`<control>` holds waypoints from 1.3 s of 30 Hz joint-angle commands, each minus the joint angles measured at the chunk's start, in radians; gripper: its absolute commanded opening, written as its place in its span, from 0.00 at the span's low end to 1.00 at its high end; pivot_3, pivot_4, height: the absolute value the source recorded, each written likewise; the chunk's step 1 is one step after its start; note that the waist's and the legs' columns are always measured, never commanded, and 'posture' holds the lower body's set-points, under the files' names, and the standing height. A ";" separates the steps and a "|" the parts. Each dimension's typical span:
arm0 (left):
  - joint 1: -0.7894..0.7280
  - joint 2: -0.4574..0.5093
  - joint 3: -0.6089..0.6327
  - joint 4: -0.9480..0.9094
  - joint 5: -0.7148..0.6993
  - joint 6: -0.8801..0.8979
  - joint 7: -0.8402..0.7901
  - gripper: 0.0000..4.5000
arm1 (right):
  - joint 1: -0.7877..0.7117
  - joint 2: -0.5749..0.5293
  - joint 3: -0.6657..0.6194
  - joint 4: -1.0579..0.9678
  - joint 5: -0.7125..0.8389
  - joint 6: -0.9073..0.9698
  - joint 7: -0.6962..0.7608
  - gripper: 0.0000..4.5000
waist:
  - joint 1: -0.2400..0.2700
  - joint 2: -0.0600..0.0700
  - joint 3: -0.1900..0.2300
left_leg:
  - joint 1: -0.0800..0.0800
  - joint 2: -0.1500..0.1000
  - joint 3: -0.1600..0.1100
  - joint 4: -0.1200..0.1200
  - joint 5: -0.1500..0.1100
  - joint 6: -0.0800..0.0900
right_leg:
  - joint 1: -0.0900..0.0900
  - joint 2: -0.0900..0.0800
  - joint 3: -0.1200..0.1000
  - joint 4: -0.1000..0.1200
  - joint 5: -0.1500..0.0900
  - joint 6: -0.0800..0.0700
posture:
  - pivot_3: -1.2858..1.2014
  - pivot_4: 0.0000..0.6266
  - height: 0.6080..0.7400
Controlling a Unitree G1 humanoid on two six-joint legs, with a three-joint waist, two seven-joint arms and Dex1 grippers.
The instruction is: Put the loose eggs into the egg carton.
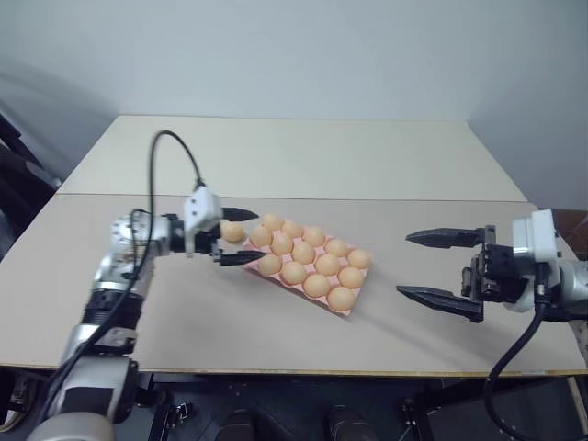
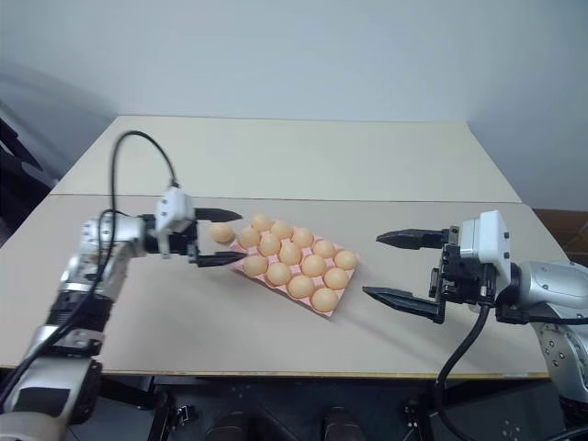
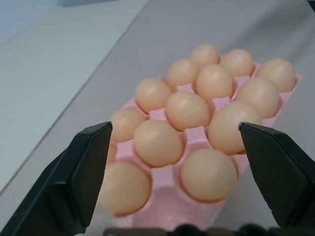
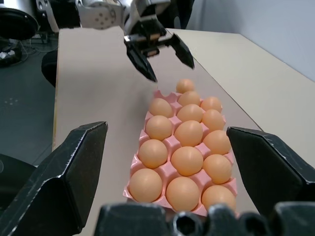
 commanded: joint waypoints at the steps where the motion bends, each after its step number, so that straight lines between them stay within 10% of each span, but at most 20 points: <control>1: 0.072 0.102 0.101 -0.087 -0.082 0.058 -0.044 1.00 | -0.027 -0.003 -0.013 0.012 0.007 -0.025 0.019 1.00 | -0.002 0.000 0.000 | 0.000 0.000 0.000 0.000 0.000 0.000 | 0.000 0.000 0.000 0.000 0.000 0.000 | 0.52 0.24 1.00; 9: 0.389 0.285 0.340 -0.257 -0.203 0.165 -0.041 1.00 | -0.071 -0.007 0.016 0.075 -0.010 -0.034 0.067 1.00 | 0.006 0.000 0.000 | 0.000 0.001 0.001 0.000 0.000 0.000 | -0.001 0.000 0.000 0.000 0.000 0.000 | 0.52 0.24 1.00; 23: 0.693 0.289 0.554 -0.462 -0.299 0.284 0.060 1.00 | -0.128 0.005 0.044 0.118 0.018 -0.023 0.176 1.00 | 0.006 0.000 0.000 | 0.000 0.001 0.002 -0.002 0.000 0.000 | -0.001 0.000 -0.001 -0.001 0.000 0.000 | 0.52 0.24 1.00; 39: 0.247 0.136 0.218 -0.176 -0.103 0.206 0.278 1.00 | -0.160 0.048 0.051 0.113 -0.049 -0.034 0.042 1.00 | 0.011 0.000 0.000 | 0.000 0.000 0.001 -0.001 0.000 0.000 | -0.001 0.000 0.000 0.000 0.000 0.000 | 0.52 0.24 1.00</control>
